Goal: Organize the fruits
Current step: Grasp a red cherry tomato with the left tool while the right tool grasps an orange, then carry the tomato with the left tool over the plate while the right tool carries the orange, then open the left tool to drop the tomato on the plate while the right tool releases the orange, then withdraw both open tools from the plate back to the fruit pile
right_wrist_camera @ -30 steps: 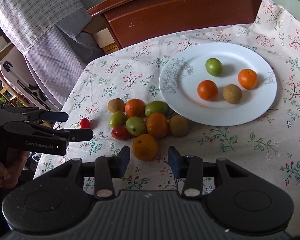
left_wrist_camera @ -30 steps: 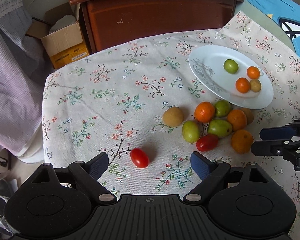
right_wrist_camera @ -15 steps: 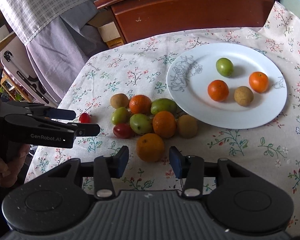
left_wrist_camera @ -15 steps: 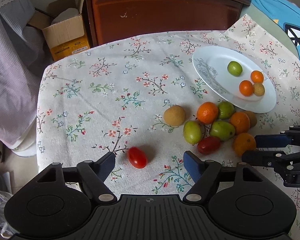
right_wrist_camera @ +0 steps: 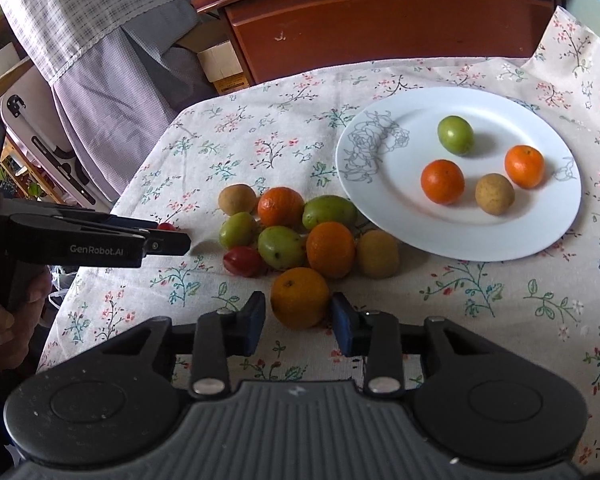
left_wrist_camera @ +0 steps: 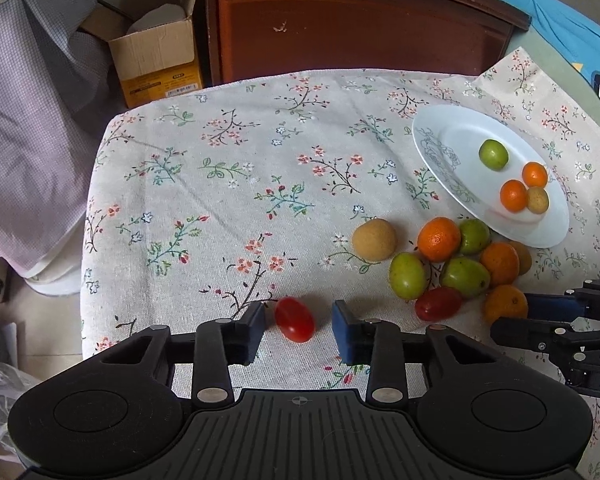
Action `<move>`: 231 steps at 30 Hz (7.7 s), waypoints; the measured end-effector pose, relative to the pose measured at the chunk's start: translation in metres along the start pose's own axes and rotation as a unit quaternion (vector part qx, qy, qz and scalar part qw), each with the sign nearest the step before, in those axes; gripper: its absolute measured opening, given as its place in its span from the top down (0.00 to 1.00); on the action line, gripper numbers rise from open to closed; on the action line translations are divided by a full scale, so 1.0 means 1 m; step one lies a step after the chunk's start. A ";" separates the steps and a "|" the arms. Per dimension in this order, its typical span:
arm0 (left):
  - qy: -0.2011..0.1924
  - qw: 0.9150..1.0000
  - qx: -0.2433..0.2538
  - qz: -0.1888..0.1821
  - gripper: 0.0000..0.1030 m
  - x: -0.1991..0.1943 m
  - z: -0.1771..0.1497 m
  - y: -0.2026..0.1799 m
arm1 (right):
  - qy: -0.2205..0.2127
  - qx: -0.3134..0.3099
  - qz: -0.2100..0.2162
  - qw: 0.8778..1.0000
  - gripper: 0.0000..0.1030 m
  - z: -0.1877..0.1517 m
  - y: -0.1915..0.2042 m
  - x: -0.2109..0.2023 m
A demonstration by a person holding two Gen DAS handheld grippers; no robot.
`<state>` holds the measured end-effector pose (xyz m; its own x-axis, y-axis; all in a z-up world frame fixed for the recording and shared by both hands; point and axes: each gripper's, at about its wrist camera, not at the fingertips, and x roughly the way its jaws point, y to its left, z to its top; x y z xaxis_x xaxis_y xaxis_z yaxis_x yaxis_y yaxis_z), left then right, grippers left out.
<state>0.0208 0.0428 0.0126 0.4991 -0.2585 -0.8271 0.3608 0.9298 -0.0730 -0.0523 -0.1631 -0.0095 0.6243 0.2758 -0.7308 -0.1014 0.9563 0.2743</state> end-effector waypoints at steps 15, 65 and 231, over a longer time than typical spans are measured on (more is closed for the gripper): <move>-0.015 1.000 0.006 0.006 0.83 -0.006 0.004 -0.010 | -0.005 0.003 0.023 1.000 0.68 0.002 0.002 -0.006; -0.111 0.990 0.035 -0.081 0.82 -0.018 0.070 -0.091 | -0.120 0.132 -0.061 0.982 0.69 0.047 -0.072 -0.061; -0.024 0.997 0.048 -0.048 0.73 0.003 -0.010 -0.073 | -0.037 0.152 0.013 0.988 0.83 0.004 -0.046 -0.009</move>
<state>-0.0117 -0.0236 0.0096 0.4948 -0.3589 -0.7914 0.4807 0.8717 -0.0947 -0.0501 -0.2100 -0.0134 0.6808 0.2806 -0.6765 0.1129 0.8724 0.4755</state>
